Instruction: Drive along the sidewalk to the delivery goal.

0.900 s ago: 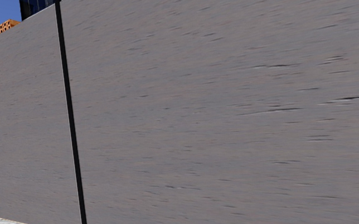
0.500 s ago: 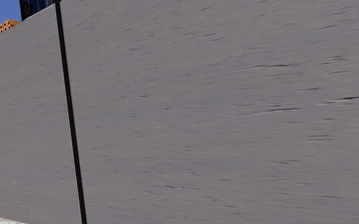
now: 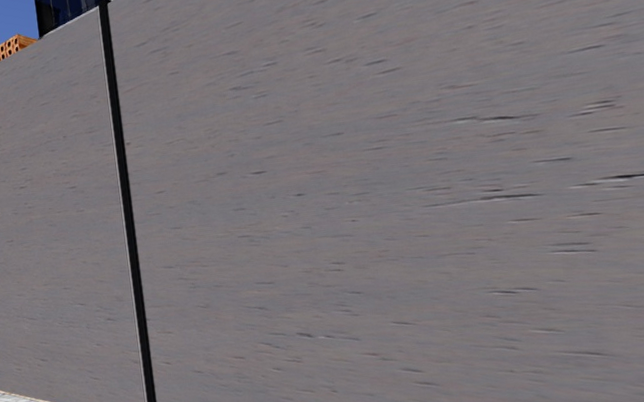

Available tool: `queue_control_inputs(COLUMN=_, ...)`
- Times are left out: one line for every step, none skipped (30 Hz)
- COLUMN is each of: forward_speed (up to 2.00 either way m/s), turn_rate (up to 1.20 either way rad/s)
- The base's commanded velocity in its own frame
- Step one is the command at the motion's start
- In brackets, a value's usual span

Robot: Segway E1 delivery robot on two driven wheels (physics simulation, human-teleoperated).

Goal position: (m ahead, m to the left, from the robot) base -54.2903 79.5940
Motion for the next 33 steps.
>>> queue_control_inputs(forward_speed=0.00, turn_rate=0.00)
queue_control_inputs(forward_speed=0.00, turn_rate=0.00)
queue_control_inputs(forward_speed=0.00, turn_rate=0.00)
queue_control_inputs(forward_speed=0.00, turn_rate=0.01)
queue_control_inputs(forward_speed=0.13, turn_rate=0.11)
queue_control_inputs(forward_speed=0.23, turn_rate=0.16)
queue_control_inputs(forward_speed=0.23, turn_rate=0.16)
queue_control_inputs(forward_speed=0.35, turn_rate=0.21)
queue_control_inputs(forward_speed=0.40, turn_rate=0.23)
queue_control_inputs(forward_speed=0.45, turn_rate=0.27)
queue_control_inputs(forward_speed=0.45, turn_rate=0.27)
queue_control_inputs(forward_speed=0.47, turn_rate=0.32)
queue_control_inputs(forward_speed=0.47, turn_rate=0.36)
queue_control_inputs(forward_speed=0.48, turn_rate=0.38)
queue_control_inputs(forward_speed=0.48, turn_rate=0.38)
queue_control_inputs(forward_speed=0.48, turn_rate=0.41)
queue_control_inputs(forward_speed=0.48, turn_rate=0.44)
queue_control_inputs(forward_speed=0.48, turn_rate=0.48)
queue_control_inputs(forward_speed=0.48, turn_rate=0.48)
queue_control_inputs(forward_speed=0.49, turn_rate=0.49)
queue_control_inputs(forward_speed=0.53, turn_rate=0.50)
queue_control_inputs(forward_speed=0.55, turn_rate=0.51)
queue_control_inputs(forward_speed=0.55, turn_rate=0.51)
queue_control_inputs(forward_speed=0.56, turn_rate=0.51)
queue_control_inputs(forward_speed=0.56, turn_rate=0.51)
queue_control_inputs(forward_speed=0.56, turn_rate=0.51)
queue_control_inputs(forward_speed=0.56, turn_rate=0.51)
queue_control_inputs(forward_speed=0.56, turn_rate=0.51)
queue_control_inputs(forward_speed=0.55, turn_rate=0.59)
queue_control_inputs(forward_speed=0.55, turn_rate=0.68)
queue_control_inputs(forward_speed=0.55, turn_rate=0.68)
queue_control_inputs(forward_speed=0.55, turn_rate=0.73)
queue_control_inputs(forward_speed=0.55, turn_rate=0.73)
